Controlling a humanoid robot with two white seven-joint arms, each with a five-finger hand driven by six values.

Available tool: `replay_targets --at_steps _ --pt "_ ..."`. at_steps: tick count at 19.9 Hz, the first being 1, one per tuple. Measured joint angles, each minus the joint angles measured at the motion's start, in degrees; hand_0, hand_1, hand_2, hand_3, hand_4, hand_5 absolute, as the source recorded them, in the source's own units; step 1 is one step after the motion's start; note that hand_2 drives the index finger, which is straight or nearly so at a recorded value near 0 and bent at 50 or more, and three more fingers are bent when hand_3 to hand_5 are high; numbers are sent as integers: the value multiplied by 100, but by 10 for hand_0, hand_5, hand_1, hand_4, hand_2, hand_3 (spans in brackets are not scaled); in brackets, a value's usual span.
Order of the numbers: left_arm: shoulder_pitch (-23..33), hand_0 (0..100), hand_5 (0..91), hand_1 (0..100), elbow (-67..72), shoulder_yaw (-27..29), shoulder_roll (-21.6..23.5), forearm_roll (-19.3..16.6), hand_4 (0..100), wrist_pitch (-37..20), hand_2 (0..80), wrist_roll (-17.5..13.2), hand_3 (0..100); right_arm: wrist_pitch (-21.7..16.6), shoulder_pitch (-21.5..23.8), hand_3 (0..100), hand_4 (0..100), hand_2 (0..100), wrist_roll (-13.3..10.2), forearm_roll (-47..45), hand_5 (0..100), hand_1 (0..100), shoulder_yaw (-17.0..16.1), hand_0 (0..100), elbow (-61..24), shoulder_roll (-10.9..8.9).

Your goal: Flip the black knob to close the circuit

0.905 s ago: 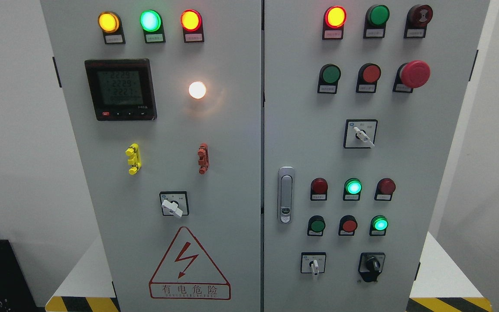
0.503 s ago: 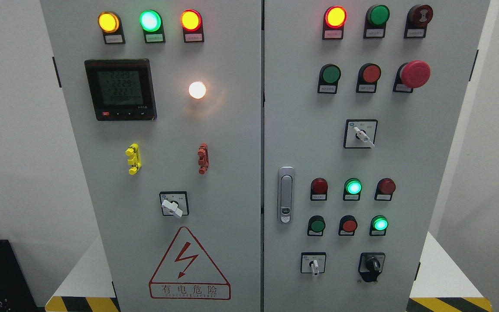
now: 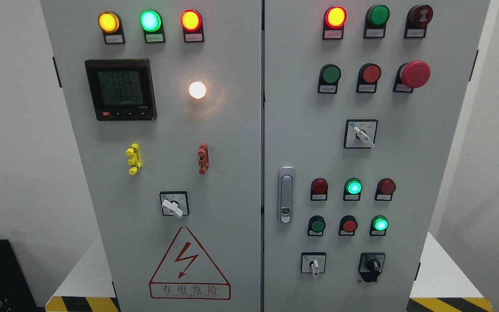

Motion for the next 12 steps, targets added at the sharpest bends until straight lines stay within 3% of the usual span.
replay_targets --at_steps 1,2,5,7,9,10,12 --pt "0 120 0 556 0 0 0 0 0 0 0 -5 0 -6 51 112 39 2 10 -114 0 73 32 0 -547 13" --pt "1 120 0 556 0 0 0 0 0 0 0 -5 0 -14 127 213 158 72 9 -237 3 87 82 0 -1131 32" --pt "-1 120 0 556 0 0 0 1 0 0 0 17 0 6 299 382 347 175 -103 -534 218 112 200 0 -2486 70" --pt "-2 120 0 556 0 0 0 1 0 0 0 25 0 9 400 456 413 219 -186 -650 288 123 271 0 -3410 92" --pt "-2 120 0 556 1 0 0 1 0 0 0 29 0 3 441 618 542 331 -305 -716 455 143 318 0 -4314 112" --pt "-4 120 0 556 0 0 0 1 0 0 0 29 0 3 459 649 563 358 -353 -732 477 149 325 0 -4705 120" --pt "-3 120 0 556 0 0 0 1 0 0 0 31 0 -95 455 747 649 507 -475 -650 573 210 324 0 -5421 125"
